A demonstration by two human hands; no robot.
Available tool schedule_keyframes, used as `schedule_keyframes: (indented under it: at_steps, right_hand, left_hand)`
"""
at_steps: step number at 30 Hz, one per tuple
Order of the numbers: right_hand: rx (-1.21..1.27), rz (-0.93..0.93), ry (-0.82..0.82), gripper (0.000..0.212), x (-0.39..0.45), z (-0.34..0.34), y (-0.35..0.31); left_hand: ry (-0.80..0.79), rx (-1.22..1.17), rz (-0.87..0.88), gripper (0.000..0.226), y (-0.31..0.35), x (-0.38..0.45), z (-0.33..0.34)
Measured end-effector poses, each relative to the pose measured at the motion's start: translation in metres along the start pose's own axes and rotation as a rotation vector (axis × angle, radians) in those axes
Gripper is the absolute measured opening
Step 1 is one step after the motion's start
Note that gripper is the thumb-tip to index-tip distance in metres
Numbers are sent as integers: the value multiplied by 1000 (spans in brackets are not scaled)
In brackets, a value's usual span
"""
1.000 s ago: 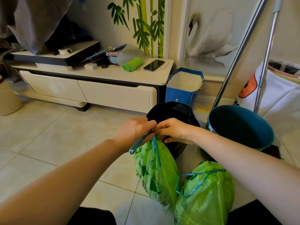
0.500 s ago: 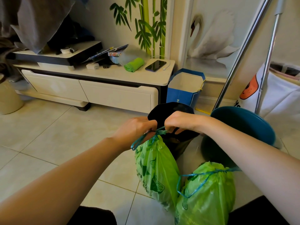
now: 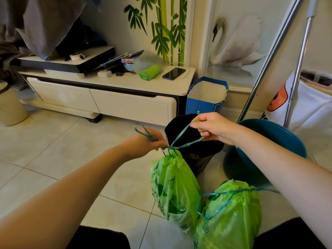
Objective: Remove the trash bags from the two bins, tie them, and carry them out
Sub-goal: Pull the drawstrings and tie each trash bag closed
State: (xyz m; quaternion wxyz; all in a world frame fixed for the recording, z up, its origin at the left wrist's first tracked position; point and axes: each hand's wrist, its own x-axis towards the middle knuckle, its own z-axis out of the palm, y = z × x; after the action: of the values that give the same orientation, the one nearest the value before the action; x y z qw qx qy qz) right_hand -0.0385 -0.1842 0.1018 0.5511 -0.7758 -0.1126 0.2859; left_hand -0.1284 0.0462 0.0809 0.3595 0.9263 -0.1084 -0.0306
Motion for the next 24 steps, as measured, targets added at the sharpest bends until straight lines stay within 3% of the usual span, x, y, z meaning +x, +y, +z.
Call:
schedule_keyframes:
  at_steps: [5,8,12,14,16,21,24]
  right_hand:
    - [-1,145,37,12,2,-25,27]
    - [-102,219,-22,12,1,-29,38]
    - [-229,266,15,14,0,-33,48]
    - [-172,276,53,14,0,-35,47]
    - [-50,283,81,10,0,-36,45]
    - [329,252,36,5,-8,-38,33]
    - [573,170,2,13,-9,-38,24]
  left_hand:
    - [25,-198,-128,10,-11,-13,-21]
    - [-165,-94,-178,8,-22,-17,-24]
    - [-424,89,-299,9,-37,-21,-26]
    - [-370,22,-324,6,-38,-23,-31]
    - [-233,-204,-348,8,-39,-25,-41]
    - [-90,-702,-409,49,-39,-32,-56]
    - [19,-888,-371,53,-34,-30,-57]
